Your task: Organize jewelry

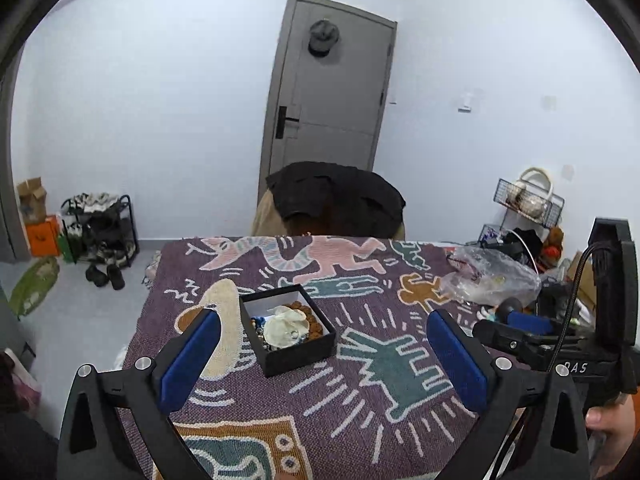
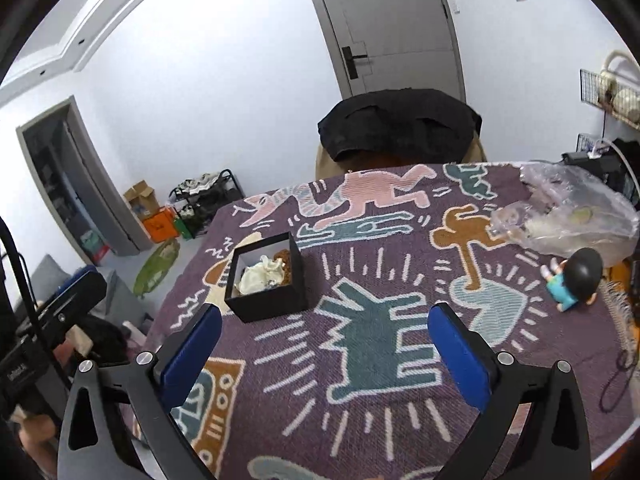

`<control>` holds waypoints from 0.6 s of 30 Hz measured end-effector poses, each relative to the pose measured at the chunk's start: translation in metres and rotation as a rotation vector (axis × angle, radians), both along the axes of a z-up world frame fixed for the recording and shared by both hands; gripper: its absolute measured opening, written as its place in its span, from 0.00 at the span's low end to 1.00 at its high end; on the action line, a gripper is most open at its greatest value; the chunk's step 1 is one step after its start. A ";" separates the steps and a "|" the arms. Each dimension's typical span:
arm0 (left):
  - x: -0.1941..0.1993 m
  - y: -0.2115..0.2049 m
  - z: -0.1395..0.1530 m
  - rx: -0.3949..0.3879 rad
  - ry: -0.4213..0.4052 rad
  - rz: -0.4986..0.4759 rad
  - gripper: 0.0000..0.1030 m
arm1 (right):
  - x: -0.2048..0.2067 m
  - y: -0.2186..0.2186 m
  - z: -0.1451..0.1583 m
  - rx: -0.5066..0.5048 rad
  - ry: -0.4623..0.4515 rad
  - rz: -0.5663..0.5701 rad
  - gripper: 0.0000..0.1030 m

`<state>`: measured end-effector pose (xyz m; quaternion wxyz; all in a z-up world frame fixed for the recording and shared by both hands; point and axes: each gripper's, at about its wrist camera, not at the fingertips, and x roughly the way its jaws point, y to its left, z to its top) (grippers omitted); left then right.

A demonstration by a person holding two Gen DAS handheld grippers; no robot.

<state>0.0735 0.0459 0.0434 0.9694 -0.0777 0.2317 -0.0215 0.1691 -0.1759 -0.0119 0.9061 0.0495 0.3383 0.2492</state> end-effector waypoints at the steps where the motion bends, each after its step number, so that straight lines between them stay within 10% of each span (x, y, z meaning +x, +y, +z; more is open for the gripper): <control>1: -0.002 -0.003 0.001 0.009 0.004 -0.008 1.00 | -0.004 -0.002 0.001 0.004 -0.004 0.002 1.00; 18: -0.035 -0.020 -0.006 0.047 0.028 -0.015 1.00 | -0.042 -0.022 0.003 -0.016 -0.004 -0.037 1.00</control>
